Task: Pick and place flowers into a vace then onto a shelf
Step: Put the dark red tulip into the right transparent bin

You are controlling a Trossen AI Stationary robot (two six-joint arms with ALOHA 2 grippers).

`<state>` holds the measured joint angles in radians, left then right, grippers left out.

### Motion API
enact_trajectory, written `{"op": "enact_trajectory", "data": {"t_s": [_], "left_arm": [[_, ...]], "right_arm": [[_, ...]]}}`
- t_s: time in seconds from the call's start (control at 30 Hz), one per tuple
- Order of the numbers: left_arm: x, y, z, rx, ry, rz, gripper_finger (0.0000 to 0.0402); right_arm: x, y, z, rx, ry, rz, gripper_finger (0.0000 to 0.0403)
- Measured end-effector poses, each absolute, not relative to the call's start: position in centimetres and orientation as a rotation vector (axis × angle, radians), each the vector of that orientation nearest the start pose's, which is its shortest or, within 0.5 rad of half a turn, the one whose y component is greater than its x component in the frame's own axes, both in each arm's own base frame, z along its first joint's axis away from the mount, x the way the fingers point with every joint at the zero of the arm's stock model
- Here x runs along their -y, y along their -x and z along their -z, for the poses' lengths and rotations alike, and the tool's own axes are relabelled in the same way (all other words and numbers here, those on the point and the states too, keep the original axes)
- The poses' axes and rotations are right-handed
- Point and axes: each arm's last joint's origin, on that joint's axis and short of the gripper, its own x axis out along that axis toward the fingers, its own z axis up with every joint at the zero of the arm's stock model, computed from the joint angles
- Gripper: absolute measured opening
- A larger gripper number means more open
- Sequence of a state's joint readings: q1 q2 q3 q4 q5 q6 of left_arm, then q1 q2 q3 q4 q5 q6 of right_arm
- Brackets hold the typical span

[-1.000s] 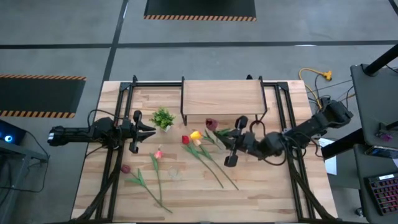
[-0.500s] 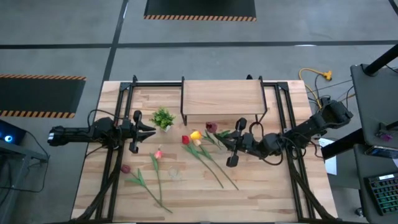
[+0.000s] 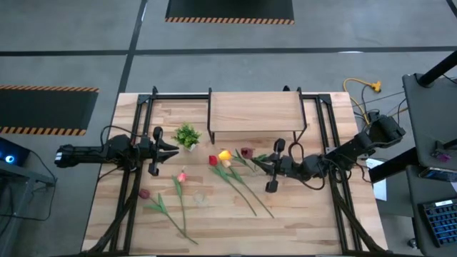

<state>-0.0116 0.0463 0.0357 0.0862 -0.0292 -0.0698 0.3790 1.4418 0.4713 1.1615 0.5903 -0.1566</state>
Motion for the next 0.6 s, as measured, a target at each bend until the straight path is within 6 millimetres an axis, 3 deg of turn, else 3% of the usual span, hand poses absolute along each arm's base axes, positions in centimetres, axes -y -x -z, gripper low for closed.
{"op": "enact_trajectory", "data": {"t_s": [0.27, 0.6], "left_arm": [[0.0, -9.8, -18.0, 0.076, 0.071, -0.015, 0.0051], [0.0, -9.8, -18.0, 0.076, 0.071, -0.015, 0.0051]], "right_arm": [[-8.3, -25.2, -20.3, 0.045, 0.122, 0.218, 0.0013], [-8.3, -25.2, -20.3, 0.045, 0.102, 0.230, 0.0013]]}}
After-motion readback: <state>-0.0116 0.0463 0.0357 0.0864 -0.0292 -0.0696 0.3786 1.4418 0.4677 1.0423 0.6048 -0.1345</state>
